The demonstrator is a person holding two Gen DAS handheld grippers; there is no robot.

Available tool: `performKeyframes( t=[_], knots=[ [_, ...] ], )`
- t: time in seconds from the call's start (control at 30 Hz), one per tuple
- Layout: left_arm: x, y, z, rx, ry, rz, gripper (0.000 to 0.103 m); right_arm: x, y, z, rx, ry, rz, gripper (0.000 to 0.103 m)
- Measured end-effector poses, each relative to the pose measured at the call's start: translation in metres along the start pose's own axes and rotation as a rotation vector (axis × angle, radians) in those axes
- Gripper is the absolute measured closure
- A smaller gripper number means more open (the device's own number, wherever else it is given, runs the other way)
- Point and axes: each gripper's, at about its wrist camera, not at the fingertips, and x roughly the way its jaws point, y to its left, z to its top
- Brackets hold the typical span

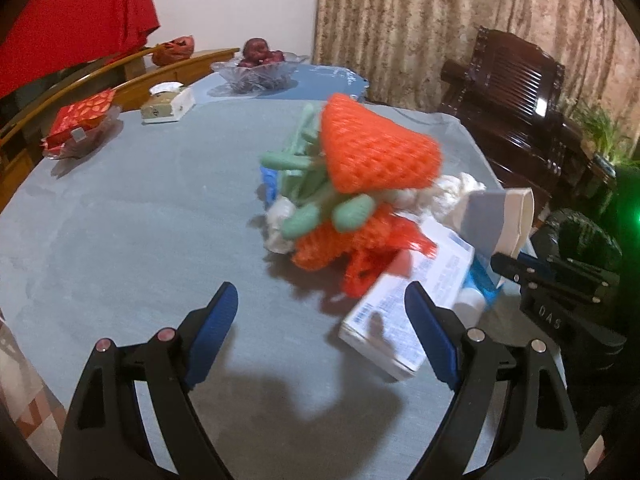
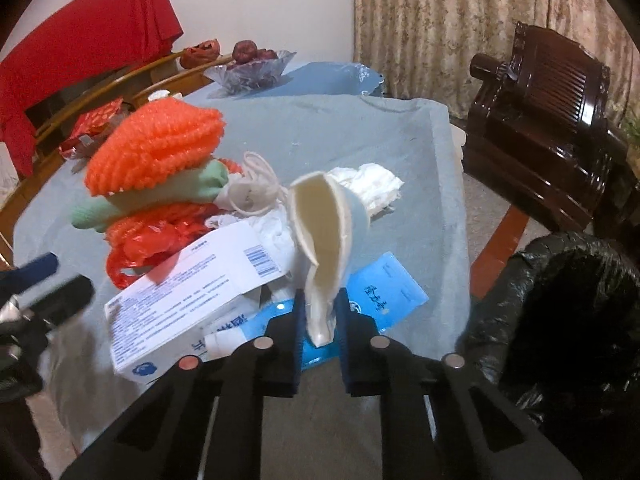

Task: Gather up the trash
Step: 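Grasp the white medicine box with the left tool while right holds cup, then carry cup and box over the bin and open both tools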

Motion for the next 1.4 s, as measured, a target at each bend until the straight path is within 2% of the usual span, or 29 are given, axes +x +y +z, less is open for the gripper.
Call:
performKeyframes(
  t=[0.33, 0.37, 0.43, 0.7, 0.77, 0.83, 0.97, 1.0, 1.1, 1.17, 1.4],
  knots=[
    [0.022, -0.028, -0.012, 0.070, 0.062, -0.051, 0.021, -0.011, -0.008, -0.005, 0.001, -0.011, 0.003, 0.090],
    [0.024, -0.030, -0.013, 0.078, 0.069, -0.058, 0.022, -0.010, -0.009, -0.005, 0.004, -0.011, 0.006, 0.090],
    [0.030, -0.037, -0.016, 0.097, 0.101, -0.081, 0.036, -0.011, -0.010, -0.007, 0.009, -0.007, 0.013, 0.090],
    [0.014, -0.052, -0.030, 0.086, 0.129, -0.109, 0.044, -0.020, -0.018, -0.008, 0.026, -0.015, 0.020, 0.090],
    [0.012, -0.057, -0.034, 0.097, 0.135, -0.119, 0.043, -0.021, -0.021, -0.009, 0.026, -0.014, 0.017, 0.090],
    [0.013, -0.061, -0.037, 0.126, 0.132, -0.107, 0.032, -0.021, -0.022, -0.011, 0.025, -0.009, 0.013, 0.090],
    [0.021, -0.060, -0.032, 0.113, 0.132, -0.107, 0.028, -0.022, -0.024, -0.015, 0.029, -0.002, 0.013, 0.090],
    [0.025, -0.059, -0.030, 0.105, 0.135, -0.105, 0.028, -0.022, -0.025, -0.015, 0.030, -0.001, 0.014, 0.090],
    [0.032, -0.060, -0.025, 0.094, 0.153, -0.133, 0.043, -0.024, -0.027, -0.015, 0.036, -0.002, 0.013, 0.090],
    [0.031, -0.061, -0.023, 0.086, 0.149, -0.153, 0.044, -0.026, -0.029, -0.014, 0.037, -0.004, 0.012, 0.090],
    [-0.001, -0.063, -0.020, 0.073, 0.085, -0.147, 0.045, -0.046, -0.032, -0.013, 0.037, -0.020, 0.031, 0.093]
  ],
)
